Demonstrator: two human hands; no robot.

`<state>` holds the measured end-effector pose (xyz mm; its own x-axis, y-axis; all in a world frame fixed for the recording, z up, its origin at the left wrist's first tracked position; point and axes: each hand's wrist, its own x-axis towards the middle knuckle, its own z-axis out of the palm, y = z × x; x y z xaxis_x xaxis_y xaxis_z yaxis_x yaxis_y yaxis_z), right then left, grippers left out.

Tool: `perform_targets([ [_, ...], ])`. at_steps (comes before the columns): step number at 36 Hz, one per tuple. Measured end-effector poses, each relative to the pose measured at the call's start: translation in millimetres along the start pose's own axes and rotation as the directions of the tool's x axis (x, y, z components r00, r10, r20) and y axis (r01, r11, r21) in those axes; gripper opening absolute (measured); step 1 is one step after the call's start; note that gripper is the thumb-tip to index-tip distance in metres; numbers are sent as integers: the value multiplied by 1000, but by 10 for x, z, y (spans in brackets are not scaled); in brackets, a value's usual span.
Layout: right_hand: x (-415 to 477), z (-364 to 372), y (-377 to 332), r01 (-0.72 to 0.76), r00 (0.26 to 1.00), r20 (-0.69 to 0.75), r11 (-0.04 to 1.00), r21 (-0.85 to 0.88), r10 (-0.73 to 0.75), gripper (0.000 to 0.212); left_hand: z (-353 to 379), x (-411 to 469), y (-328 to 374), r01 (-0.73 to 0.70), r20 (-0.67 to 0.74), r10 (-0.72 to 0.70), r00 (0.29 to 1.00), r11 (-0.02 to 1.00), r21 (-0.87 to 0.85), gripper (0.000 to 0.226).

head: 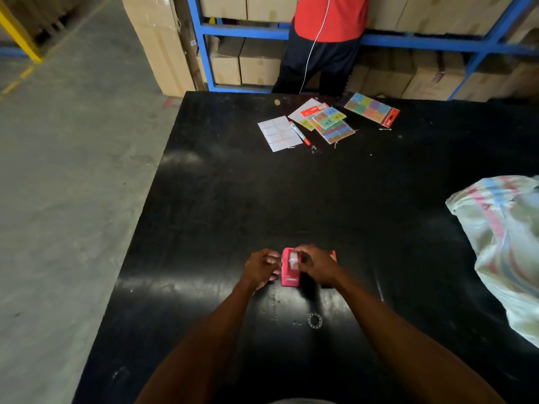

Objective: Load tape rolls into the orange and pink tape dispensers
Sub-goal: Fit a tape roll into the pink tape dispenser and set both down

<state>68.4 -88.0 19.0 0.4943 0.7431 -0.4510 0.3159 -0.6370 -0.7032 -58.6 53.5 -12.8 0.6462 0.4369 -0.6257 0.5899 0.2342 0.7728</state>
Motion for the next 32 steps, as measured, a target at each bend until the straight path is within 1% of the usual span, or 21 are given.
perform_targets([
  [2, 28, 11, 18, 5, 1000, -5, 998, -59, -5, 44, 4, 66, -8, -18, 2, 18, 1000, 1000, 26, 28],
  [4, 83, 13, 50, 10, 1000, -1, 995, -97, -10, 43, 10, 126, -4, -49, 31, 48, 998, 997, 57, 42],
  [8, 164, 32, 98, -1, 1000, 17, 993, -119, 3, 45, 13, 231, -34, -101, 112, 90, 990, 990, 100, 61],
  [10, 204, 37, 131, -7, 999, 30, 991, -133, 11, 47, 17, 297, -71, -103, 138, 86, 987, 988, 116, 67],
  [13, 227, 36, 151, -7, 999, 37, 989, -146, 13, 45, 21, 360, -118, -97, 141, 76, 987, 984, 149, 67],
  [16, 259, 54, 161, -22, 999, 45, 987, -157, 29, 45, 37, 411, -162, -125, 132, 100, 986, 972, 197, 63],
  [19, 274, 60, 183, -17, 999, 48, 985, -169, 26, 46, 69, 425, -178, -140, 126, 115, 985, 968, 208, 64],
  [24, 292, 58, 214, 14, 999, 44, 974, -226, -4, 37, 110, 457, -213, -176, 163, 140, 977, 958, 227, 64],
  [28, 326, 67, 217, 39, 997, 75, 961, -274, -19, 30, 114, 488, -217, -155, 189, 114, 975, 964, 218, 64],
  [32, 373, 47, 208, 38, 993, 118, 946, -321, 1, 28, 118, 526, -216, -122, 207, 84, 975, 976, 180, 60],
])
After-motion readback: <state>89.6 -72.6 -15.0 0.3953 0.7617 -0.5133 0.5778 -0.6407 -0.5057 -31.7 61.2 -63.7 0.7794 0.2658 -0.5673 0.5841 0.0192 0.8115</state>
